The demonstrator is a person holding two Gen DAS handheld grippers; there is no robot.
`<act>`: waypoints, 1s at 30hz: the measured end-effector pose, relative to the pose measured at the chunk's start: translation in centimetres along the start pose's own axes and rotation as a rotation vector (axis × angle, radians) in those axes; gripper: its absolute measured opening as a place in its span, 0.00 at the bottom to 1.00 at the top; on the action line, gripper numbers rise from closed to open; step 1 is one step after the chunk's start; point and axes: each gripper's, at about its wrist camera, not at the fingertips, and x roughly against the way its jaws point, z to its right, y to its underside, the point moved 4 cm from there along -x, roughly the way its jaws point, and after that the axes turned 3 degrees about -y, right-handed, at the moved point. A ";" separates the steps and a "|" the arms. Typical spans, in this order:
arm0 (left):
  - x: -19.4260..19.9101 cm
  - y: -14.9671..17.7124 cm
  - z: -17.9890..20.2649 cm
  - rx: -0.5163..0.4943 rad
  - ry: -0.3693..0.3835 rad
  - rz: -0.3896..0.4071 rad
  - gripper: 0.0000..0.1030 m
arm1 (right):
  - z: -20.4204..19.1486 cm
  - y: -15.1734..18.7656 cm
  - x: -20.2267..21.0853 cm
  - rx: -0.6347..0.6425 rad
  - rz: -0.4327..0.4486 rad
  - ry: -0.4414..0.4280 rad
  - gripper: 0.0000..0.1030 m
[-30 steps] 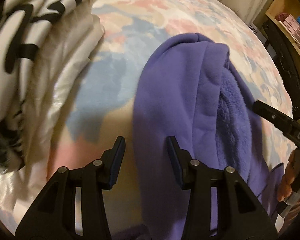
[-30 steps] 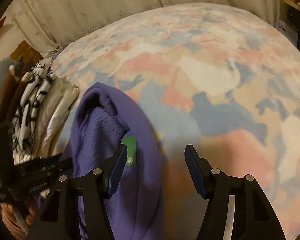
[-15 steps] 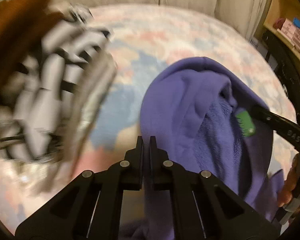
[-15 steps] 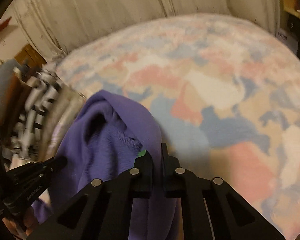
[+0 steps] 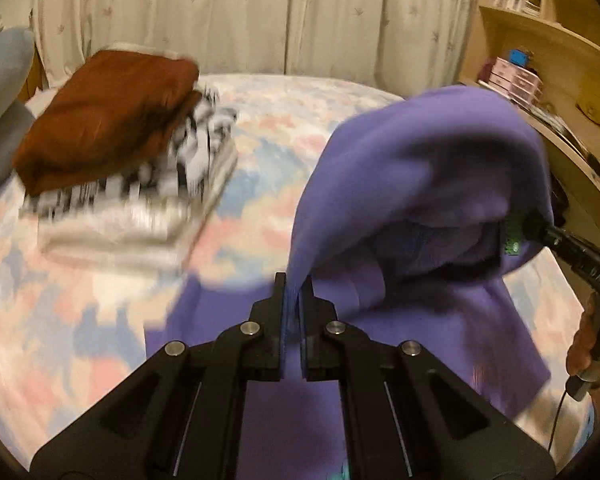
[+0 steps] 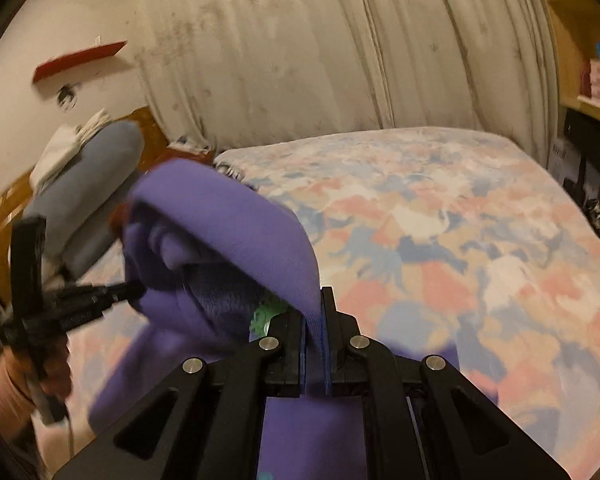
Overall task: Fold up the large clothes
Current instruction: 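Fold the hood down over the printed back toward the hem with the left tool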
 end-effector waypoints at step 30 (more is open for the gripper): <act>-0.8 14.4 0.4 0.345 0.527 -0.228 0.28 | -3.5 20.4 4.5 -0.412 -0.227 -0.206 0.67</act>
